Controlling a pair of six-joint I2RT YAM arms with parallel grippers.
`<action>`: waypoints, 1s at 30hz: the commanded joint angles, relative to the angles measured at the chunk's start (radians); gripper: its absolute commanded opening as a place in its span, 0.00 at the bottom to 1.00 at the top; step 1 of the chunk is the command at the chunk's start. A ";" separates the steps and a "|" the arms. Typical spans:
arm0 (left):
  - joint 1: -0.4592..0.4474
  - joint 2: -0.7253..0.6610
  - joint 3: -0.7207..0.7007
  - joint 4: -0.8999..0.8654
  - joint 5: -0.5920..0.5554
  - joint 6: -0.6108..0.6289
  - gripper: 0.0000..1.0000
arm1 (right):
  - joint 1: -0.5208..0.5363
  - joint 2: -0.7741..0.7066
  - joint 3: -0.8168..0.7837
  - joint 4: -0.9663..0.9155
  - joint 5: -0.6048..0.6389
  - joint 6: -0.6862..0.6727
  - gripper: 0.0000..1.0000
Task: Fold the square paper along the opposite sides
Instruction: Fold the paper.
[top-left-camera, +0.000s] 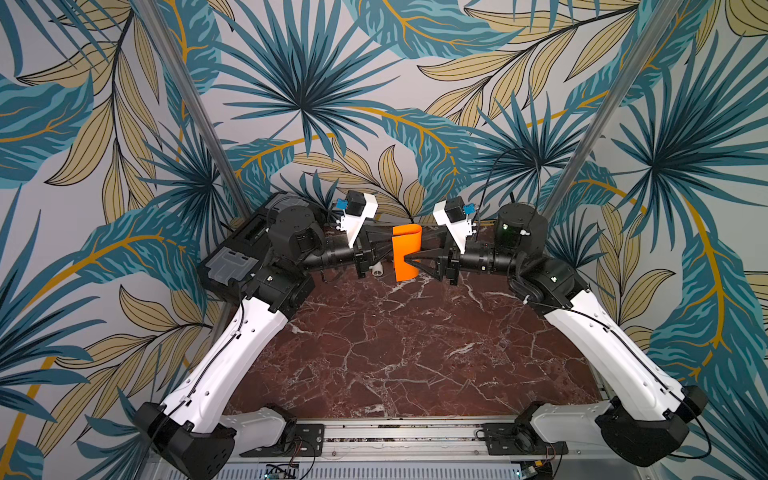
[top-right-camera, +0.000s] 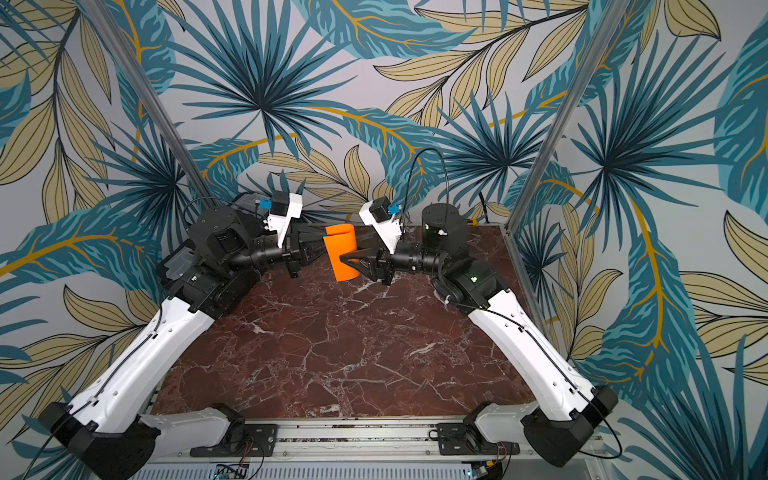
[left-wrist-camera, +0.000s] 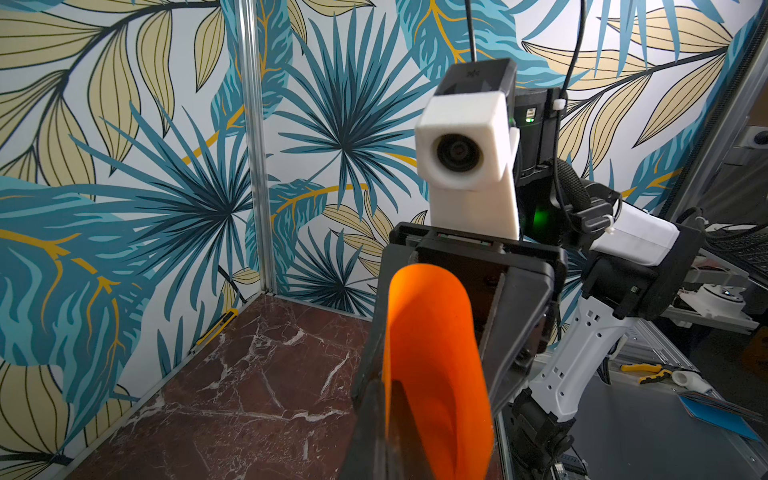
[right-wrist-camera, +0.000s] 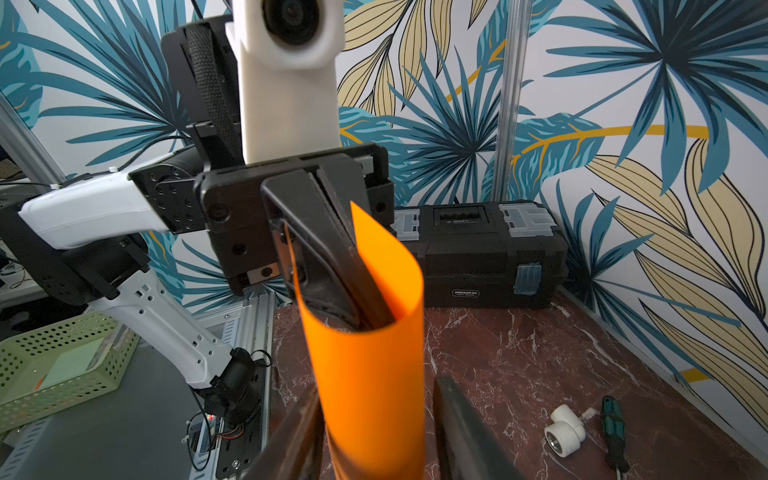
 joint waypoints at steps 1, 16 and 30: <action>0.004 -0.008 0.018 -0.003 -0.001 0.013 0.00 | 0.005 -0.014 -0.005 -0.002 -0.012 -0.005 0.46; 0.005 -0.012 0.019 -0.013 -0.013 0.024 0.00 | 0.004 -0.036 -0.012 -0.002 0.001 -0.016 0.46; 0.005 -0.017 0.022 -0.016 -0.013 0.027 0.00 | 0.006 -0.008 -0.011 -0.001 -0.016 -0.007 0.46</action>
